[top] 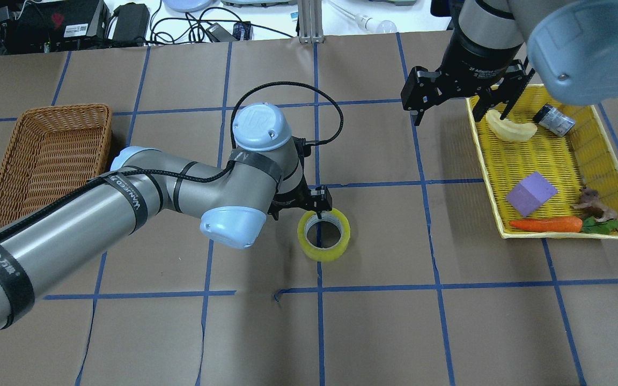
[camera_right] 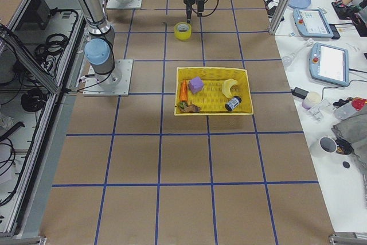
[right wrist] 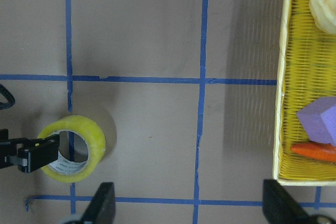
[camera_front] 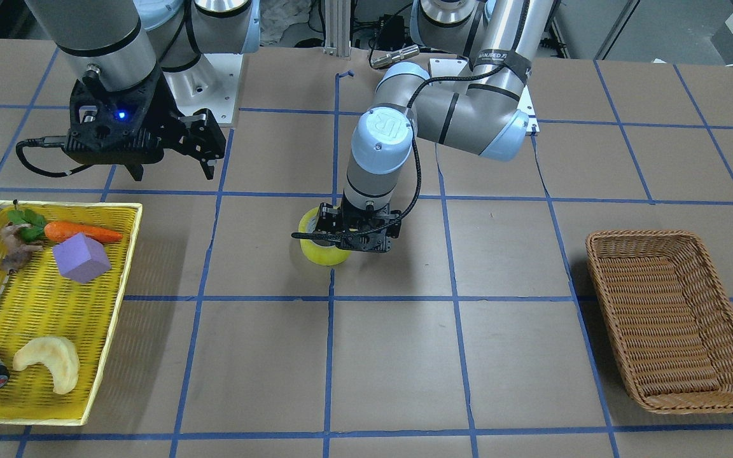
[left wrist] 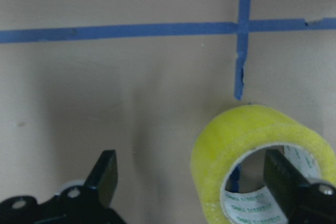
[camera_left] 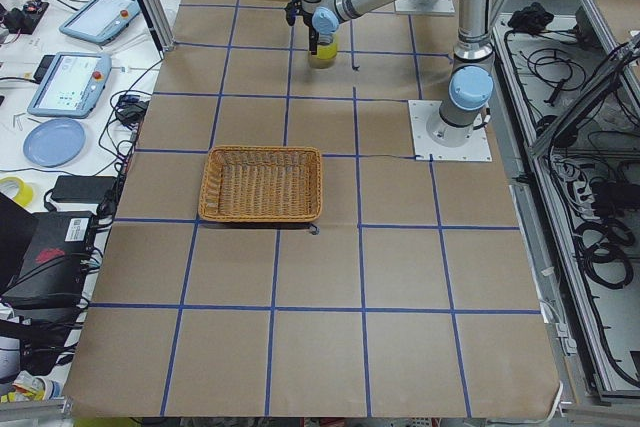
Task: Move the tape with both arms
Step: 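Lower the left gripper onto the tape roll while the right arm withdraws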
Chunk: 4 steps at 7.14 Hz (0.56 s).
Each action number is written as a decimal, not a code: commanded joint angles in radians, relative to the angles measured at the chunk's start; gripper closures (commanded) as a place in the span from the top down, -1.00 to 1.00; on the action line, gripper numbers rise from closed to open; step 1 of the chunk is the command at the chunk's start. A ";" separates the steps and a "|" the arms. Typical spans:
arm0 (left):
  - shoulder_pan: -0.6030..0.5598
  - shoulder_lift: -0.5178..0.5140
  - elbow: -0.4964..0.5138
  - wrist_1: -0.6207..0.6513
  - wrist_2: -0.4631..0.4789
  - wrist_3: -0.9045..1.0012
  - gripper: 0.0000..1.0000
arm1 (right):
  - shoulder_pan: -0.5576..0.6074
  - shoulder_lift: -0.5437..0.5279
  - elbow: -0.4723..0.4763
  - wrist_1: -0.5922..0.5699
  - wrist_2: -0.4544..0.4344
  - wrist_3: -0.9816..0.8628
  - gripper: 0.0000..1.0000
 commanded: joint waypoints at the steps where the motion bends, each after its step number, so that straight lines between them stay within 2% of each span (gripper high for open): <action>1: -0.008 -0.010 -0.027 -0.001 0.000 0.003 1.00 | -0.001 0.000 0.000 0.001 0.001 0.000 1.00; 2: -0.008 -0.015 -0.028 -0.001 -0.002 0.003 0.51 | -0.001 0.000 -0.001 0.001 0.004 0.000 1.00; 3: -0.007 -0.015 -0.027 -0.008 -0.005 0.005 -0.40 | 0.001 0.000 -0.003 -0.004 0.007 0.001 1.00; 4: -0.007 -0.018 -0.024 -0.008 0.000 0.020 -0.99 | -0.001 0.000 -0.004 -0.009 0.007 0.001 1.00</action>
